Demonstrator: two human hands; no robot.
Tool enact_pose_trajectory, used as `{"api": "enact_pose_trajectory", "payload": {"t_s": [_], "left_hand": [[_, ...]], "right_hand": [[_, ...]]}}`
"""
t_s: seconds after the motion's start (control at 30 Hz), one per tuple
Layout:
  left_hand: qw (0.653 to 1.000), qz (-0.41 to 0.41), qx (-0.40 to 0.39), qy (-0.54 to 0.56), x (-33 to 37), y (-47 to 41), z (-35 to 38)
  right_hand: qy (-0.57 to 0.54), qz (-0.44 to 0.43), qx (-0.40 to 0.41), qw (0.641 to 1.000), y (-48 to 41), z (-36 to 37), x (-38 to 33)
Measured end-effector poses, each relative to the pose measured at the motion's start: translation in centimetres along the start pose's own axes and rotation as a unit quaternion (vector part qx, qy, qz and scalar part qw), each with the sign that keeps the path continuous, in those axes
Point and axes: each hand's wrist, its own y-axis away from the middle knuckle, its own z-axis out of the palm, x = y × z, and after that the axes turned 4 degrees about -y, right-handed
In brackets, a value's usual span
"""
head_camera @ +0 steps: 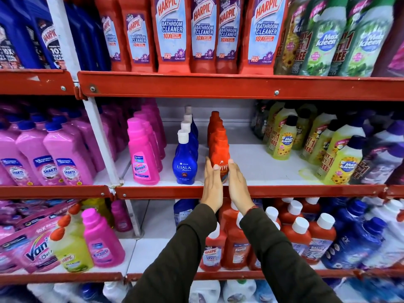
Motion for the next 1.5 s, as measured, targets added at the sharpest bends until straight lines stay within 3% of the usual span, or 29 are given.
{"api": "enact_pose_trajectory", "payload": {"t_s": [0.2, 0.3, 0.47, 0.57, 0.67, 0.9, 1.3, 1.5], "left_hand": [[0.98, 0.163, 0.102, -0.041, -1.5, 2.4, -2.2], [0.968, 0.197, 0.15, -0.038, -1.6, 2.6, -4.0], [0.981, 0.079, 0.178, 0.024, -0.8, 1.1, -7.2], [0.988, -0.028, 0.129, 0.085, -1.4, -1.1, -9.3], [0.985, -0.075, 0.058, 0.147, -2.4, -2.7, -10.7], [0.982, -0.061, 0.042, 0.173, -5.2, -3.5, -10.2], [0.989, -0.049, 0.028, 0.136, -1.5, -1.4, -11.2], [0.982, 0.082, 0.168, 0.03, -1.7, 0.8, -12.5]], "right_hand": [[-0.034, -0.08, 0.114, 0.99, 1.6, 1.3, 0.8], [-0.059, -0.133, 0.148, 0.978, 2.4, 3.3, 1.1], [-0.078, -0.074, 0.017, 0.994, 1.9, 7.0, 1.3], [-0.112, 0.003, -0.027, 0.993, 1.0, 8.1, 1.3], [-0.112, 0.03, -0.042, 0.992, 0.6, 8.8, 0.7], [-0.105, 0.017, -0.042, 0.993, 0.4, 9.0, 0.6], [-0.085, 0.005, -0.043, 0.995, 0.7, 9.0, 0.7], [-0.049, -0.092, 0.052, 0.993, 1.9, 9.3, 1.1]]}}
